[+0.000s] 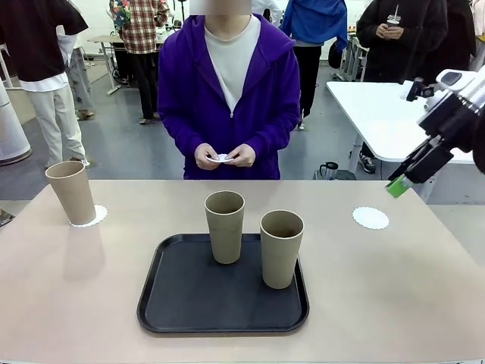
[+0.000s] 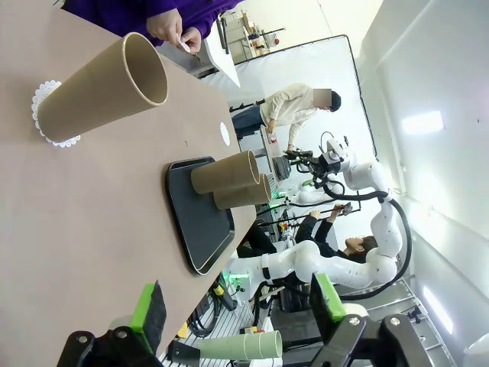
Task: Place coasters on the table and set cups on them.
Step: Take one Reusable plastic cup from the Flat Tray and place it on a coaster set by the human.
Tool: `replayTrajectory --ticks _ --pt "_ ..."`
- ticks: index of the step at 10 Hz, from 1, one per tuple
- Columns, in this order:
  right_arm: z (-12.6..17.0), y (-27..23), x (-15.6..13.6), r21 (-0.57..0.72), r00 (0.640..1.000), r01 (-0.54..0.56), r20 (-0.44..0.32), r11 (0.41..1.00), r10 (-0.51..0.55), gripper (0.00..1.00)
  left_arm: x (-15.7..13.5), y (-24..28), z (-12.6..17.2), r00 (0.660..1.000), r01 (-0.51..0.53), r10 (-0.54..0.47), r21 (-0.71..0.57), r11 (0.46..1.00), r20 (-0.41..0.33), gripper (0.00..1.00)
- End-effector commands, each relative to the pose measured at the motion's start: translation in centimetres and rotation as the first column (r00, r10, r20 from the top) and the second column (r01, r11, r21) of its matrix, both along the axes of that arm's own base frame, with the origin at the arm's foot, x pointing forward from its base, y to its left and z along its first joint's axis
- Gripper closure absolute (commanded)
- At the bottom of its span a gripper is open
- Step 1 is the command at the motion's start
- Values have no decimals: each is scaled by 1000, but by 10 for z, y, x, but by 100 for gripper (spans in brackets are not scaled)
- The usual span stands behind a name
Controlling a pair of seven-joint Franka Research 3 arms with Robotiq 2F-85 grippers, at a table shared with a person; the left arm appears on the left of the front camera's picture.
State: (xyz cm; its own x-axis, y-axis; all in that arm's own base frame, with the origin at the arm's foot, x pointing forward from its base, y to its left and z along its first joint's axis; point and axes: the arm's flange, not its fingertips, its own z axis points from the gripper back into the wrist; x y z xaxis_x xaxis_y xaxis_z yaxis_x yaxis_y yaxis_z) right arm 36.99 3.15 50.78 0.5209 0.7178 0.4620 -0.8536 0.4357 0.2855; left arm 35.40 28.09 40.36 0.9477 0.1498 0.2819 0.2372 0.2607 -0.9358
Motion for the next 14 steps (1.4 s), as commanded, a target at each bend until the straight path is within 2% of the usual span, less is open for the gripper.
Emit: replayTrajectory --ticks 1,4,5,6,7,8,10,11,14 --pt "9 -8 8 -9 1000 15 3 1000 -15 0 -3 1 0 1000 3 -3 -1 1000 8 0" --pt "2 -3 0 4 1000 4 5 1000 -4 0 -3 1 0 1000 3 -3 -1 1000 8 0" --pt "-5 -11 -7 165 976 -151 179 975 121 0 -3 1 0 1000 3 -3 -1 1000 8 0" --pt "-26 -15 -9 335 948 -228 291 914 130 0 -3 1 0 1000 3 -3 -1 1000 8 0" --pt "-50 -15 -6 407 934 -258 338 876 118 0 -3 1 0 1000 3 -3 -1 1000 8 0" --pt "-71 -18 -3 473 928 -276 359 836 103 0 -3 1 0 1000 3 -3 -1 1000 8 0" --pt "-108 -24 8 594 941 -220 338 774 8 0 -3 1 0 1000 3 -3 -1 1000 8 0" --pt "-124 -23 12 638 956 -202 292 743 9 0 -3 1 0 1000 3 -3 -1 1000 8 0" --pt "-168 -8 18 666 947 -265 317 697 57 0 -3 1 0 1000 3 -3 -1 1000 8 0"
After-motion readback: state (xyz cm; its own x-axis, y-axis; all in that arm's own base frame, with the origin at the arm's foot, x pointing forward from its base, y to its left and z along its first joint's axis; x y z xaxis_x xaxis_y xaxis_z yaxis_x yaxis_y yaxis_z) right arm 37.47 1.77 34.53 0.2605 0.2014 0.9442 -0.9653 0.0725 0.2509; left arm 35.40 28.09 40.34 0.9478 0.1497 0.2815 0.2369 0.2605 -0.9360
